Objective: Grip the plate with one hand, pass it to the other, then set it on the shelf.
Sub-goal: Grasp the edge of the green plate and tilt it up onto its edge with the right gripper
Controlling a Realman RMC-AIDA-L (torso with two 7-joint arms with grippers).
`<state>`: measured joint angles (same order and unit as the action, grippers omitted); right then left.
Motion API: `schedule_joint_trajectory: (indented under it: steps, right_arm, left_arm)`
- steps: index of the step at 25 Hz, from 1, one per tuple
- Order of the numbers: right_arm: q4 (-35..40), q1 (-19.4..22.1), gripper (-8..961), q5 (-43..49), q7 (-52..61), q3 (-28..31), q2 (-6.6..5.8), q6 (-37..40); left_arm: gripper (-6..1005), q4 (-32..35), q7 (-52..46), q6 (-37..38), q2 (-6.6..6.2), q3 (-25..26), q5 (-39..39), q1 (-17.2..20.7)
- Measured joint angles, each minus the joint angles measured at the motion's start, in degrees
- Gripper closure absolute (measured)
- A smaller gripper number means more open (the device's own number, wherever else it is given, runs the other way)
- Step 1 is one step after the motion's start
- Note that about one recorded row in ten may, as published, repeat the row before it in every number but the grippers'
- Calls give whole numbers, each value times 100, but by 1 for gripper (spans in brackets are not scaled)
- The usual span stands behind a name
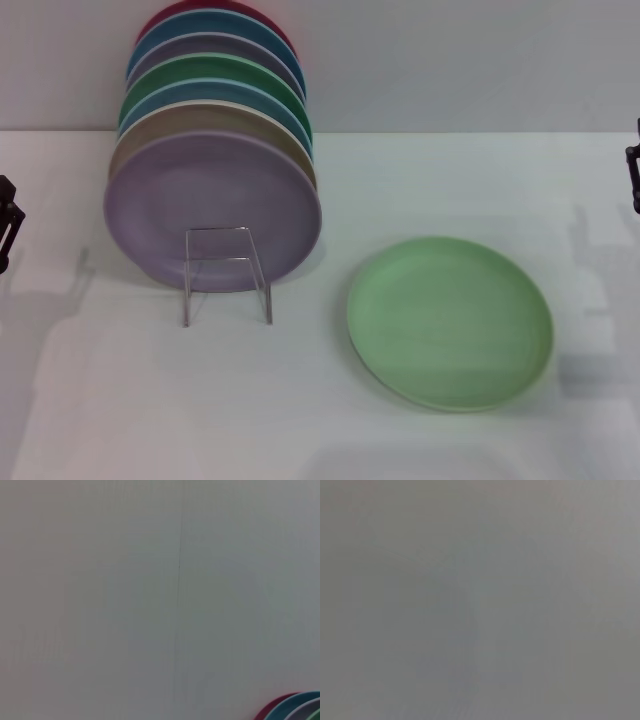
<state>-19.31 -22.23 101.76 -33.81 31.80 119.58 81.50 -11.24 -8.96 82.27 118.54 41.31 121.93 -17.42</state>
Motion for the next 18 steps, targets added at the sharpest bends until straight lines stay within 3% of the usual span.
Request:
schedule_joint_trajectory:
  steps: [7, 11, 18]
  right_arm:
    - [-18, 11, 351, 0, -95, -37, 4, 47]
    - [-208, 56, 350, 1, -690, -35, 12, 77]
    - [-1282, 169, 350, -268, -1807, 132, -21, -187]
  left_arm:
    - [161, -1, 0, 12, 2, 0, 4, 2]
    - [161, -1, 4, 25, 3, -11, 7, 20]
    - [161, -2, 7, 30, 11, -41, 13, 50]
